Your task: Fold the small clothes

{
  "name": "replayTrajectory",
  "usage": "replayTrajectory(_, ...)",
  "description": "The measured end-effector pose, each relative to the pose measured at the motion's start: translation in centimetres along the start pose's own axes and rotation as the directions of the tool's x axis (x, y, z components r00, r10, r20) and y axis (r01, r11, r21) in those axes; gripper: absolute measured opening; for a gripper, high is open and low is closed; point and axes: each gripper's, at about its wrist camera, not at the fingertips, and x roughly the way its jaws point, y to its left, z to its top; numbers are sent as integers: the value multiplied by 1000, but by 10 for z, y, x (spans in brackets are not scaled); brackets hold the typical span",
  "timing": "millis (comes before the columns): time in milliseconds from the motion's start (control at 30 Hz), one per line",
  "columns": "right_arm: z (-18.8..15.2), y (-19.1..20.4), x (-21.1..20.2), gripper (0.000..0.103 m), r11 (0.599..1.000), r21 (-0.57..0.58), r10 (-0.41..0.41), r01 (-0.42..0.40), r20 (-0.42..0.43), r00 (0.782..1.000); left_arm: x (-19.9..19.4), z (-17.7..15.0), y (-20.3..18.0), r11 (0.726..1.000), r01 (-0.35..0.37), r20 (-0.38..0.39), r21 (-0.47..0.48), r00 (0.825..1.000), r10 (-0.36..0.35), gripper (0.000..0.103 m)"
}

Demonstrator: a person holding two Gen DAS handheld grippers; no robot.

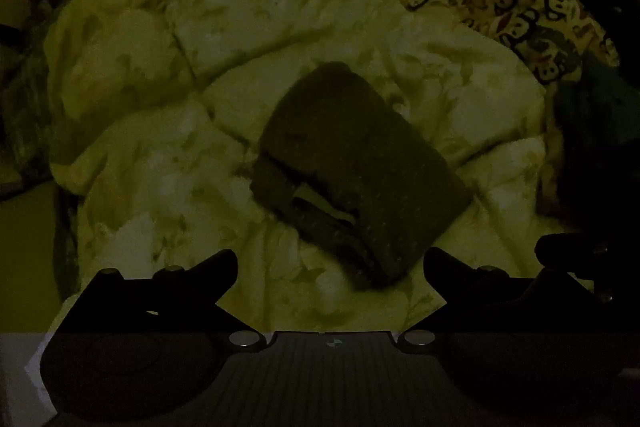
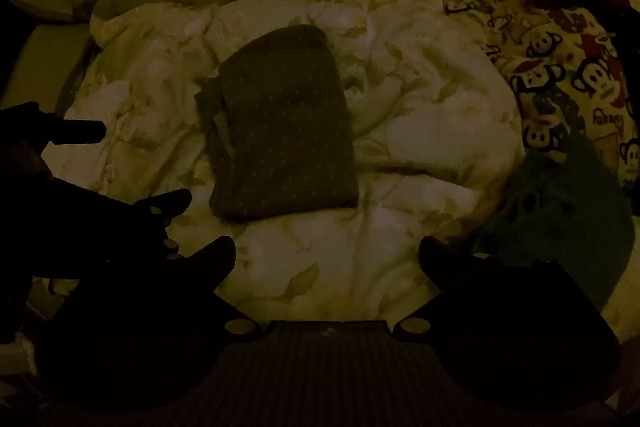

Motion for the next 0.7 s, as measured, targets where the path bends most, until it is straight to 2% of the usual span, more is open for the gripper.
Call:
replayTrajectory(67,-1,1,3,99,1000,0,-4,4,-7,1000,2,-10,-6,1000,-8,24,5,1000,8,103)
replayTrajectory(133,4,3,3,99,1000,-5,-12,12,-18,1000,8,-9,3,999,31,-15,-24,999,-31,103)
replayTrajectory(267,7,5,6,99,999,-26,-21,20,-24,999,12,-8,-1,1000,11,-40,-17,999,-12,103)
replayTrajectory(400,14,12,16,99,993,-84,-89,86,-31,996,19,-9,5,1000,1,-70,-11,998,-1,103)
replayTrajectory(700,18,17,24,99,988,-136,-82,77,-37,996,23,-12,12,1000,-9,-101,-24,995,7,103)
